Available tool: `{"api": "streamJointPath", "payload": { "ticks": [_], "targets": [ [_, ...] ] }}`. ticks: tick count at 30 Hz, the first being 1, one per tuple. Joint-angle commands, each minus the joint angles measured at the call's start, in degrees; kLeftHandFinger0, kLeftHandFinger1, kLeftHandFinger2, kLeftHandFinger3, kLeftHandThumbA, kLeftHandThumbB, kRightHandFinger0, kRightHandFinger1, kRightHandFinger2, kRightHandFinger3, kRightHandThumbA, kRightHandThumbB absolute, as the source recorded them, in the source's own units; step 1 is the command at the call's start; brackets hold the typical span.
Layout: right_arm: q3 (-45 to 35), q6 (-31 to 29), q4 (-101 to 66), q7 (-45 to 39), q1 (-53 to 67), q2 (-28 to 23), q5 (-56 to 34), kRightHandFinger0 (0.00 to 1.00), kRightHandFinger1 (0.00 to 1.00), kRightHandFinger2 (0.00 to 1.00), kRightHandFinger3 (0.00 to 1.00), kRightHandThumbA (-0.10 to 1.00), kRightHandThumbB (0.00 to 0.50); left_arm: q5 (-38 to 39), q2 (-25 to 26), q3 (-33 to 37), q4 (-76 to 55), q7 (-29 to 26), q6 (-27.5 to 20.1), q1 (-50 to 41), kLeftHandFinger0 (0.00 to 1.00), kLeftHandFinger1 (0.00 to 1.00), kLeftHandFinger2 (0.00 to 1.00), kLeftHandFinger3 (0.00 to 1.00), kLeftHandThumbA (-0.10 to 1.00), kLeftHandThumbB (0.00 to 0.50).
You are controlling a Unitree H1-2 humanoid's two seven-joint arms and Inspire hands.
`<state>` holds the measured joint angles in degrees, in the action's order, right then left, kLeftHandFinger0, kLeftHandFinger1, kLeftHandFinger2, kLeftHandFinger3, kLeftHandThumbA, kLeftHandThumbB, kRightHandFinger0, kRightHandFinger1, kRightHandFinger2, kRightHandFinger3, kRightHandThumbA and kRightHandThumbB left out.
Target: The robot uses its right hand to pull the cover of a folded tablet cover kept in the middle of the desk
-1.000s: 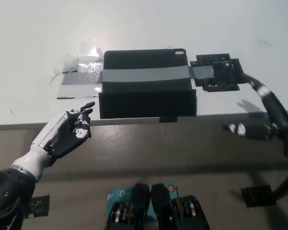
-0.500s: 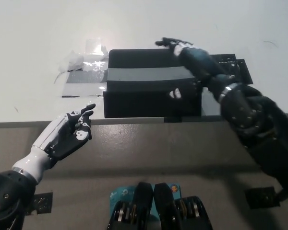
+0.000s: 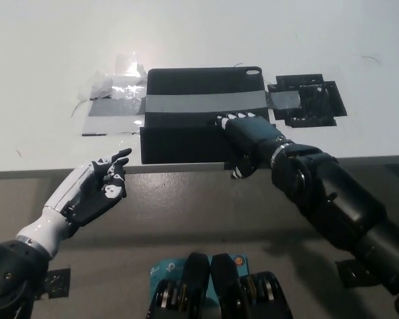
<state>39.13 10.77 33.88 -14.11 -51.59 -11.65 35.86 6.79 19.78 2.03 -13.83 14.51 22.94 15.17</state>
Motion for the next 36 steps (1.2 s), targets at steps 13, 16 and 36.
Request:
{"api": "streamJointPath", "payload": {
  "ticks": [13,16,36],
  "targets": [
    [-2.61,11.43,0.90,-5.47,-4.74,4.69,3.31,1.00,1.00,1.00,1.00,0.74,0.500,0.02,1.45,-0.49,-3.27,0.93,1.52,2.04,1.00,1.00,1.00,1.00,0.61,0.184],
    [-6.59,11.50,-1.81,-2.80,-2.59,5.30,1.33,0.32,0.45,0.51,0.58,0.73,0.492,0.18,1.78,-0.69,-3.40,1.08,1.83,2.42,1.00,1.00,1.00,1.00,0.60,0.174],
    [-18.43,16.16,-28.62,-23.93,11.43,4.65,6.89,0.45,0.52,0.52,0.45,0.85,0.500,0.32,2.33,-0.67,-2.65,1.48,1.60,4.72,1.00,1.00,1.00,1.00,0.60,0.178]
  ]
}}
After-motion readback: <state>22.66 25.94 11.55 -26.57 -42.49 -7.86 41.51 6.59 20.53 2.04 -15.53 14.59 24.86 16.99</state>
